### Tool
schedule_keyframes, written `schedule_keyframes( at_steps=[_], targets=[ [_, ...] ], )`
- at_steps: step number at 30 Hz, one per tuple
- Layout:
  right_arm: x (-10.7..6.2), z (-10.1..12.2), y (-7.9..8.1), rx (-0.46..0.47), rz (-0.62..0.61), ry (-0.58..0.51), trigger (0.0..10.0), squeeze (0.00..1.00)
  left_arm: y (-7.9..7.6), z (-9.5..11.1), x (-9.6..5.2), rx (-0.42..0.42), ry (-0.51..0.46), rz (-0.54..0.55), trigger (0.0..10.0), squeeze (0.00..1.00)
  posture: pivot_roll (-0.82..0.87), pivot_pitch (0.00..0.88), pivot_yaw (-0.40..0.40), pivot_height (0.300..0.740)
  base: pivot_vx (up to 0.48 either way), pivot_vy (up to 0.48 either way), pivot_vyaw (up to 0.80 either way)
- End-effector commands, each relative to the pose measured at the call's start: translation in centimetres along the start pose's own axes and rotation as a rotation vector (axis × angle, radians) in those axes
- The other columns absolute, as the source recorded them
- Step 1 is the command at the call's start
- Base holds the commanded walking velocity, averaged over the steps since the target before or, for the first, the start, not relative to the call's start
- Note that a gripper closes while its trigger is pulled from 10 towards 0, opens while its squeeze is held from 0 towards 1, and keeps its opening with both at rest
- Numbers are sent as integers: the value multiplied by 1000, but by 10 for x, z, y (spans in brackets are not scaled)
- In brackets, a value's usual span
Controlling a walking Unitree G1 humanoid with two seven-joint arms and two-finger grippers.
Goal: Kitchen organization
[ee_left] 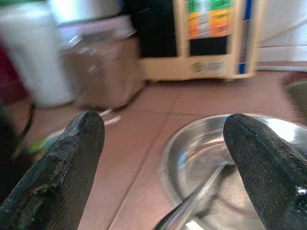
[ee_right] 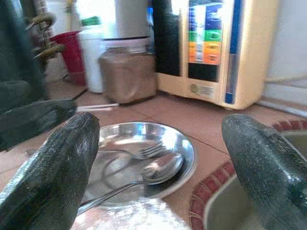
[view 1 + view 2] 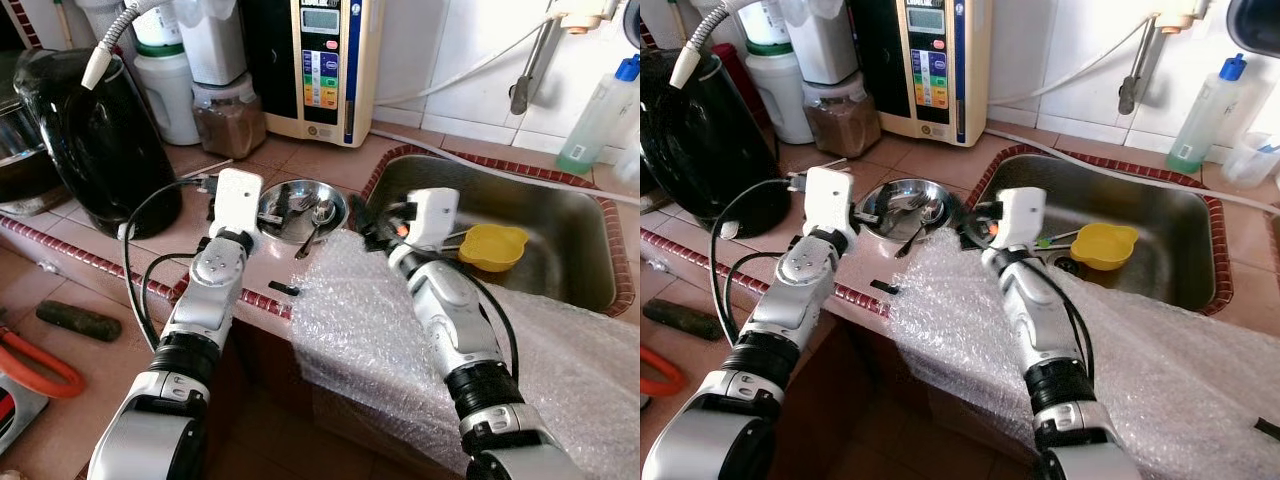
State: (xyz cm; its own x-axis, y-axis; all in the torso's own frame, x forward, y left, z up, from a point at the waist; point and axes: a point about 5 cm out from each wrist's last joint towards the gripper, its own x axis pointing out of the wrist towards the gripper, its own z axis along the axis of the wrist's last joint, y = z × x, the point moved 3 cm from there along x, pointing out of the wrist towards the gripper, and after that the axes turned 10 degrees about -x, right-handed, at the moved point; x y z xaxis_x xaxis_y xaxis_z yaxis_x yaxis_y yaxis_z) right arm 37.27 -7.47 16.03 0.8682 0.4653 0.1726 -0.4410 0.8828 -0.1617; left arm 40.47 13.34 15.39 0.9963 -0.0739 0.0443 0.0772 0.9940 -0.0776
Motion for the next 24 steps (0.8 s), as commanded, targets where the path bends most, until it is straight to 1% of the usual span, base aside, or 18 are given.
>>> schedule_keyframes(
  at_steps=[1, 4, 5, 6, 7, 8, 10, 12, 13, 16, 18, 19, 20, 21, 24],
  targets=[
    [-1, 2, 2, -41, 28, 4, 10000, 1000, 7, -1, 2, -27, 20, 50, 10000, 1000, 47, 0, 49, 740, 0, 0, 0],
    [-4, 3, 5, -47, 44, 10, 10000, 1000, 12, -3, 3, -32, 36, 79, 10000, 1000, 47, 0, 49, 740, 0, 0, 0],
    [-5, 3, 8, -47, 54, 15, 10000, 188, 12, -5, 3, -46, 48, 88, 10000, 149, 49, 0, 51, 740, 0, 0, 0],
    [-6, 3, 10, -60, 70, 19, 10000, 0, 13, -8, 3, -82, 70, 96, 10000, 0, 49, 0, 52, 740, 0, 0, 0],
    [-7, 3, 13, -75, 81, 20, 10000, 0, 12, -11, 3, -129, 91, 96, 10000, 0, 48, 0, 53, 740, 0, 0, 0],
    [-7, 3, 13, -81, 83, 21, 10000, 0, 11, -13, 3, -150, 101, 91, 10000, 0, 48, 0, 53, 740, 0, 0, 0],
    [-8, 3, 15, -79, 87, 20, 10000, 0, 10, -15, 4, -154, 120, 78, 10000, 0, 47, 0, 54, 740, 0, 0, 0],
    [-8, 3, 16, -82, 92, 22, 10000, 0, 8, -17, 4, -175, 137, 69, 10000, 0, 47, 0, 55, 740, 0, 0, 0],
    [-8, 3, 17, -93, 101, 26, 10000, 0, 5, -20, 4, -199, 157, 62, 10000, 0, 47, 0, 53, 740, 0, 0, 0],
    [-8, 2, 18, -96, 111, 32, 10000, 0, 4, -22, 4, -209, 173, 57, 10000, 0, 47, 0, 53, 740, 0, 0, 0],
    [-9, 2, 19, -105, 117, 35, 10000, 0, 1, -26, 4, -237, 198, 51, 10000, 0, 47, 0, 53, 740, 0, 0, 0],
    [-9, 3, 20, -107, 120, 35, 10000, 0, 1, -28, 3, -253, 207, 54, 9529, 0, 47, 0, 53, 740, 0, 0, 0],
    [-9, 3, 20, -111, 124, 36, 10000, 0, 0, -29, 3, -272, 216, 55, 8824, 0, 48, 0, 52, 740, 0, 0, 0],
    [-9, 4, 20, -112, 125, 36, 10000, 0, -1, -30, 3, -281, 226, 46, 7294, 0, 48, 0, 52, 740, 0, 0, 0],
    [-9, 4, 21, -115, 125, 38, 10000, 0, -5, -33, 3, -314, 248, 29, 6275, 0, 48, 0, 52, 740, 0, 0, 0]
  ],
)
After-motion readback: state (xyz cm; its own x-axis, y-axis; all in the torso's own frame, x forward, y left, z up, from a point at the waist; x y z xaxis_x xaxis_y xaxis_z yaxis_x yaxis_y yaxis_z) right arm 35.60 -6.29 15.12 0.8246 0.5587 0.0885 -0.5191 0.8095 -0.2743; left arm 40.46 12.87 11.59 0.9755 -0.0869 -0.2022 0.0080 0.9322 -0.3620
